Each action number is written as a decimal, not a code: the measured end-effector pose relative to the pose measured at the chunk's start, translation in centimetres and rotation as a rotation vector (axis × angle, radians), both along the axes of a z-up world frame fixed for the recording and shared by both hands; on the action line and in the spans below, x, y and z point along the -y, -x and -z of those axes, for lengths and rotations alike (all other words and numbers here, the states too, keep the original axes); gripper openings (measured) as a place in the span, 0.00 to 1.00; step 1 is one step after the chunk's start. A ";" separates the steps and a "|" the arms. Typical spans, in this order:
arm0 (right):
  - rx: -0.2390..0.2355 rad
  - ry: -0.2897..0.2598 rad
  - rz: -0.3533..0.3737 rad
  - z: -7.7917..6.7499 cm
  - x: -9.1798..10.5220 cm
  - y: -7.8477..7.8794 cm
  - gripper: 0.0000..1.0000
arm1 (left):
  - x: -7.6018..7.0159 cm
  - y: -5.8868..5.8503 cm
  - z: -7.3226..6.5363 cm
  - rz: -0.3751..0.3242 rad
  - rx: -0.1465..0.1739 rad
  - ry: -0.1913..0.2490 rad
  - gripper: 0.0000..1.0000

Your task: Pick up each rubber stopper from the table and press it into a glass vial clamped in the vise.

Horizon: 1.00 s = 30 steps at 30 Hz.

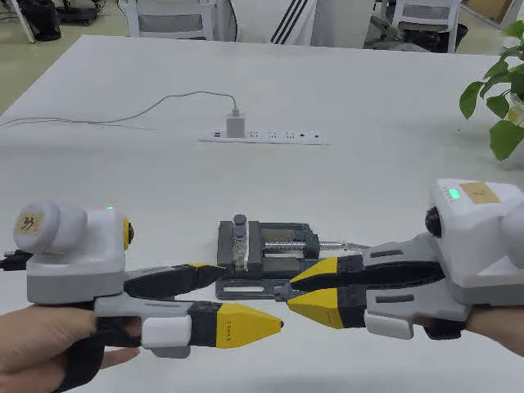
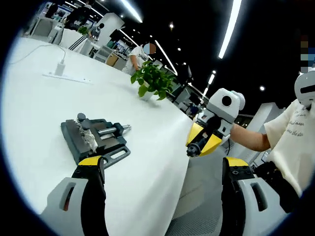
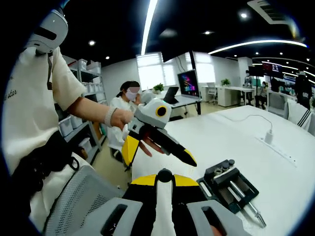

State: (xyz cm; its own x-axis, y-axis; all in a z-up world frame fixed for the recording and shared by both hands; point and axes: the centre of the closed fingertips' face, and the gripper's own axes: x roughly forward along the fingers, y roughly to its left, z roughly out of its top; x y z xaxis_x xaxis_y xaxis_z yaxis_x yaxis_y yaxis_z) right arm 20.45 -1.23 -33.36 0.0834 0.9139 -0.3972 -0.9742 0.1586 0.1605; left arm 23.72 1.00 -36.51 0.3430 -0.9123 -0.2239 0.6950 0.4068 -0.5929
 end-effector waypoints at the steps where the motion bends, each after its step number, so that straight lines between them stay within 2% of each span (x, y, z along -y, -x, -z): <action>1: -0.003 0.005 0.000 0.1 0.0 0.0 0.05 | -0.4 -0.1 0.4 -0.006 0.022 -0.032 0.99; 2: -0.003 0.009 -0.001 0.2 0.1 0.0 0.05 | -0.7 -0.3 0.8 -0.017 0.029 -0.063 0.99; 4: -0.008 0.017 -0.005 0.5 0.1 -0.1 0.05 | -1.3 -0.4 1.6 -0.022 0.071 -0.132 0.99; 5: -0.010 0.022 -0.006 0.6 0.2 -0.1 0.05 | -1.4 -0.4 1.8 -0.029 0.077 -0.149 0.99; 6: -0.012 0.032 -0.007 0.8 0.2 -0.1 0.05 | -1.8 -0.6 2.0 -0.039 0.102 -0.176 0.99; 8: -0.019 0.054 -0.006 1.2 0.3 -0.3 0.05 | -2.4 -1.2 2.0 -0.069 0.165 -0.221 0.99; 10: -0.023 0.093 -0.004 1.8 0.5 -0.5 0.05 | -2.9 -1.4 2.0 -0.104 0.162 -0.229 0.99; 11: -0.022 0.103 -0.008 2.0 0.5 -0.6 0.05 | -3.3 -1.8 1.9 -0.130 0.210 -0.257 0.99; 12: -0.026 0.112 -0.010 2.2 0.6 -0.7 0.05 | -3.4 -1.7 1.9 -0.119 0.230 -0.279 0.99; 16: -0.024 0.161 -0.029 2.6 0.7 -1.3 0.05 | -4.4 -2.1 2.1 -0.159 0.281 -0.370 0.99; 19: -0.019 0.191 -0.058 2.6 0.6 -1.7 0.05 | -4.7 -2.0 2.1 -0.167 0.309 -0.410 0.99; 23: -0.005 0.238 -0.090 2.6 0.6 -2.7 0.05 | -5.2 -2.0 2.3 -0.175 0.317 -0.438 0.99; 26: 0.023 0.288 -0.129 2.7 0.6 -3.6 0.05 | -5.5 -1.9 2.5 -0.180 0.329 -0.474 0.99; 30: 0.061 0.352 -0.178 2.9 0.5 -4.9 0.05 | -5.4 -1.4 2.5 -0.170 0.309 -0.455 0.99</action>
